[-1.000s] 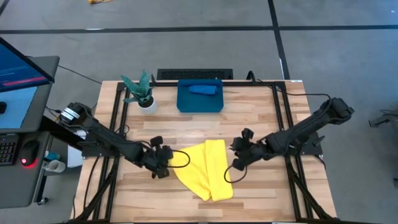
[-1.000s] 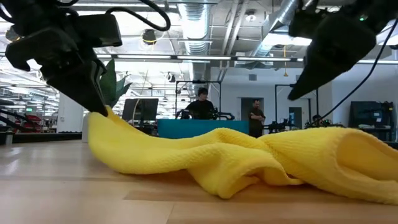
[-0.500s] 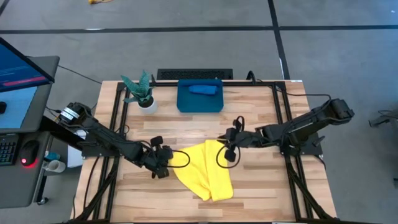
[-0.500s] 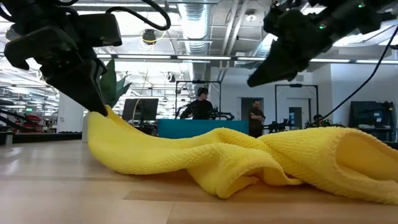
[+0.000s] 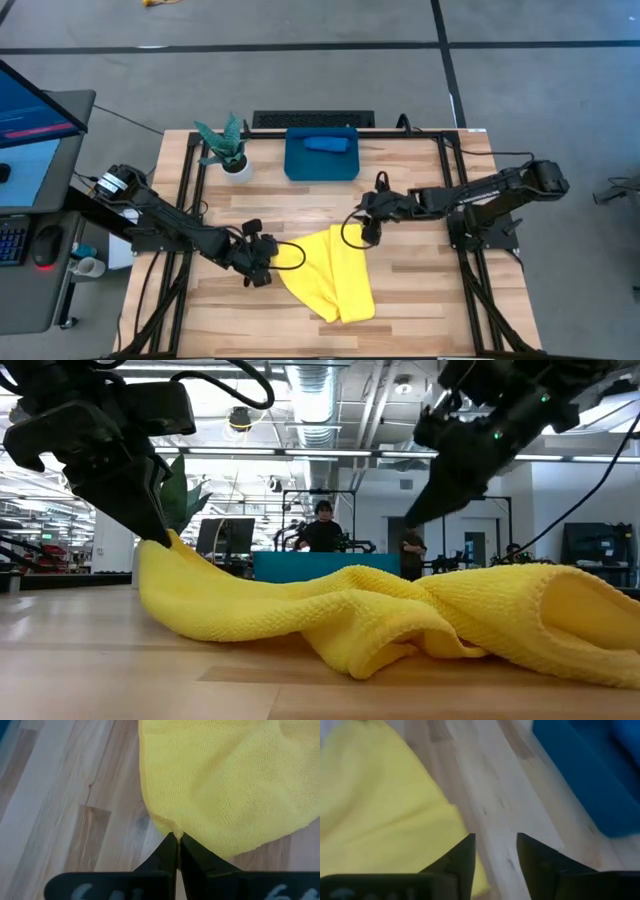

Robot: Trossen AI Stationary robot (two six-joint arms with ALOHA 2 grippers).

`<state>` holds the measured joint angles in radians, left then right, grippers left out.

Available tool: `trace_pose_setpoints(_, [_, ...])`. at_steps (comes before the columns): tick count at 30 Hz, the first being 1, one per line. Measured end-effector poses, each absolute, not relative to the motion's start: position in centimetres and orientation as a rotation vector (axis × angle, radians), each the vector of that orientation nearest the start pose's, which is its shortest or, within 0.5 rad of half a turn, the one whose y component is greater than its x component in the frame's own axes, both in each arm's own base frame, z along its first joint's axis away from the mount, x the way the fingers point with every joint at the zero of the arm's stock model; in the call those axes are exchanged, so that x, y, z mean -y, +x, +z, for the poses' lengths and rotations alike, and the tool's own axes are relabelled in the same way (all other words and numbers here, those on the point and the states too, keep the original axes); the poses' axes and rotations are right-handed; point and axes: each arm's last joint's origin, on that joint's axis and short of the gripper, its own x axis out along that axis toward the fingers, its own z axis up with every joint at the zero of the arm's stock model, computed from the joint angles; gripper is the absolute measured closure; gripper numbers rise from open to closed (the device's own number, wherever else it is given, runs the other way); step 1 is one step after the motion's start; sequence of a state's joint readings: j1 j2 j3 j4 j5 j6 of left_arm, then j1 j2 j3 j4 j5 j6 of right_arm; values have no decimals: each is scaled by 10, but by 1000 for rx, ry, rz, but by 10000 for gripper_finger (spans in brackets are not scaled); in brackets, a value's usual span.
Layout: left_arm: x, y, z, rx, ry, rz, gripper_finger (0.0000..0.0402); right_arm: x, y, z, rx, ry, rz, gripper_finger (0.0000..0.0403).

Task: Roll microfiber towels into tight, uniform cylinder then place into a basket
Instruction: Fold the yellow microfiber towel

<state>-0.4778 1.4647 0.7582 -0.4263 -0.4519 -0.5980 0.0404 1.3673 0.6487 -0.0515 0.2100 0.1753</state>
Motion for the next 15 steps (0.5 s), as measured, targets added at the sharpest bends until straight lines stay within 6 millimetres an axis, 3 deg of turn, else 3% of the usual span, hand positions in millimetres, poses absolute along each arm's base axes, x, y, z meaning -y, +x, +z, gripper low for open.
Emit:
trace_pose_setpoints(6, [107, 234, 168, -963, -39, 273, 401, -3, 268, 156, -832, 44, -226, 201])
trace_pose_setpoints(15, [107, 234, 168, -964, -39, 273, 401, -11, 277, 118, -949, -3, -188, 212])
